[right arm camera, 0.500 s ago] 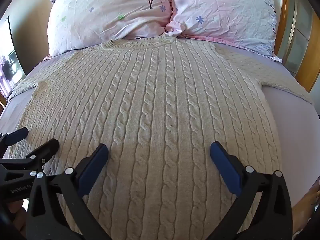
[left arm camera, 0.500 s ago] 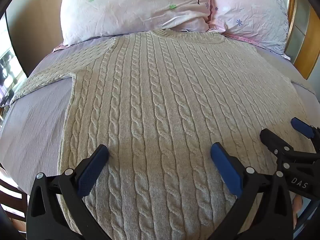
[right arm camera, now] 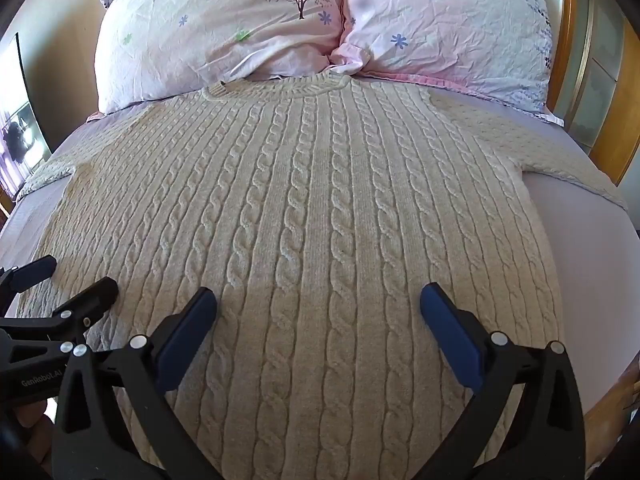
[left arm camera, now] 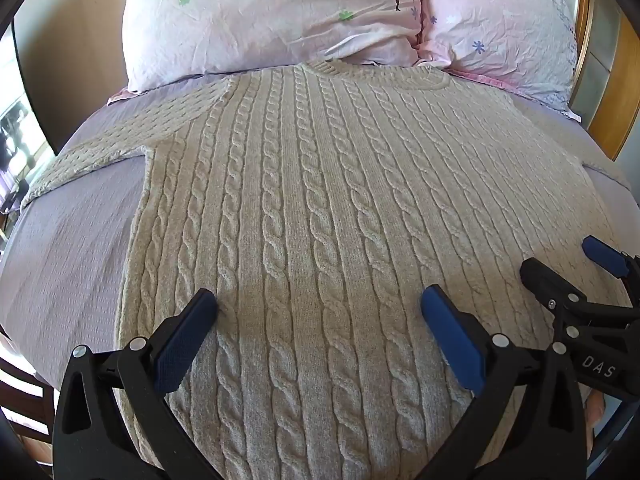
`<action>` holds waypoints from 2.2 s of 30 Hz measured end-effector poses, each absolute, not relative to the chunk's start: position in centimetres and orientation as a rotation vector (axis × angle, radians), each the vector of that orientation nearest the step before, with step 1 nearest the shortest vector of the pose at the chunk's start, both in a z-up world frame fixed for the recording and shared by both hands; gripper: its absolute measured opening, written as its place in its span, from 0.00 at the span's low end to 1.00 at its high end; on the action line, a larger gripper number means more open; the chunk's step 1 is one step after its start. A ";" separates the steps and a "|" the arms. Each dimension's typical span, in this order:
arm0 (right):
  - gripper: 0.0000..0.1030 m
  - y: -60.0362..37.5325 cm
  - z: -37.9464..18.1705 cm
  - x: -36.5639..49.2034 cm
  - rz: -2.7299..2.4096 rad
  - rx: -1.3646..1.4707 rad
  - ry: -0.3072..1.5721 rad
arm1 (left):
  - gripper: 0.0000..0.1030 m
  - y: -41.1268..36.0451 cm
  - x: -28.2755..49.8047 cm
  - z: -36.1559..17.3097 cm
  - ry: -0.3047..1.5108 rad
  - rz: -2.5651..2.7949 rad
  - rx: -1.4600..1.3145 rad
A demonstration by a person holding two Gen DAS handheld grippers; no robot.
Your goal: Fold small clothes
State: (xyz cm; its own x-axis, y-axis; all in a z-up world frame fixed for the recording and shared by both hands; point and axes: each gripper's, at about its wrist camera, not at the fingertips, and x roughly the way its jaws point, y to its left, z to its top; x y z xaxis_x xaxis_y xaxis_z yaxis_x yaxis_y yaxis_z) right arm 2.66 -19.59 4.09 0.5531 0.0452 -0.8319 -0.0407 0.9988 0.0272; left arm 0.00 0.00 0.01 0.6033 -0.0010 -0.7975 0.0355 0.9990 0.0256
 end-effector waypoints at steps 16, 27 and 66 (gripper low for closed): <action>0.98 -19.6 4.1 2.6 0.050 0.005 0.980 | 0.99 0.0 0.0 0.0 0.920 -0.021 0.040; 0.98 -19.7 4.2 2.6 0.051 0.004 0.979 | 0.99 0.0 0.0 0.0 0.918 -0.021 0.040; 0.98 -19.4 4.3 2.4 0.054 -0.003 0.977 | 0.99 0.0 0.0 0.0 0.918 -0.022 0.041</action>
